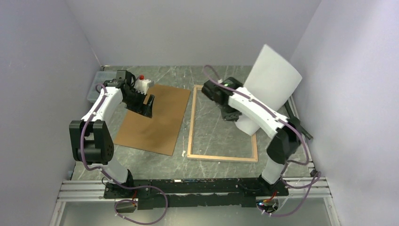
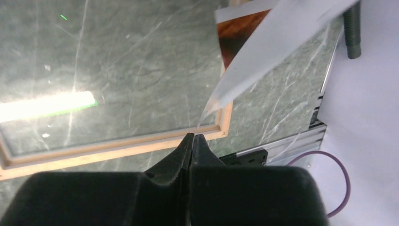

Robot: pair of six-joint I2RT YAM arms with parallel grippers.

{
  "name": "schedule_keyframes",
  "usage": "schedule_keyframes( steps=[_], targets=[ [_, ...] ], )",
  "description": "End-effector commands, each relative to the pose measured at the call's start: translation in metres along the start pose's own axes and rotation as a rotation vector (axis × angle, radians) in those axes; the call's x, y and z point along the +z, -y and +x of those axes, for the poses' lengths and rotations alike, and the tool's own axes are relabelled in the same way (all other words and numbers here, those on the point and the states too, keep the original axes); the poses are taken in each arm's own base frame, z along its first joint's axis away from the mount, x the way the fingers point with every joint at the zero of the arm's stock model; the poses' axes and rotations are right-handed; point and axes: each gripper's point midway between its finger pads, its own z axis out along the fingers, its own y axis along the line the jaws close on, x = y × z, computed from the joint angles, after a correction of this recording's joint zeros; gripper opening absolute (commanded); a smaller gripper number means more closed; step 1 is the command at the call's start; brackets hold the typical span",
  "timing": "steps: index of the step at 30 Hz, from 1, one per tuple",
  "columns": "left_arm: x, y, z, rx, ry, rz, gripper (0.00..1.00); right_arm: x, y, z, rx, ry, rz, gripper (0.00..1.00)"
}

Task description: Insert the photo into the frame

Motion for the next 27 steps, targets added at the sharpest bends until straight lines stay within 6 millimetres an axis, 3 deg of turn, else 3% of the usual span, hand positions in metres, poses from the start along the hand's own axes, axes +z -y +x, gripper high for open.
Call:
schedule_keyframes(
  steps=[1, 9, 13, 19, 27],
  targets=[
    [-0.016, 0.004, -0.009, 0.024, 0.044, -0.011, 0.88, 0.013, -0.031, 0.015, -0.198, -0.071, -0.008, 0.00],
    [-0.017, 0.005, -0.008, 0.023, 0.048, -0.013, 0.88, 0.003, -0.065, -0.022, -0.279, -0.009, -0.063, 0.00],
    [-0.016, 0.004, -0.008, 0.025, 0.048, -0.015, 0.88, 0.006, -0.078, -0.027, -0.299, -0.019, -0.085, 0.00],
    [-0.015, 0.002, -0.005, 0.030, 0.046, -0.025, 0.88, 0.016, -0.079, 0.001, -0.333, -0.098, -0.077, 0.00],
    [-0.012, 0.004, -0.006, 0.020, 0.048, -0.009, 0.88, 0.016, -0.074, 0.065, -0.328, -0.254, -0.118, 0.00]
  ],
)
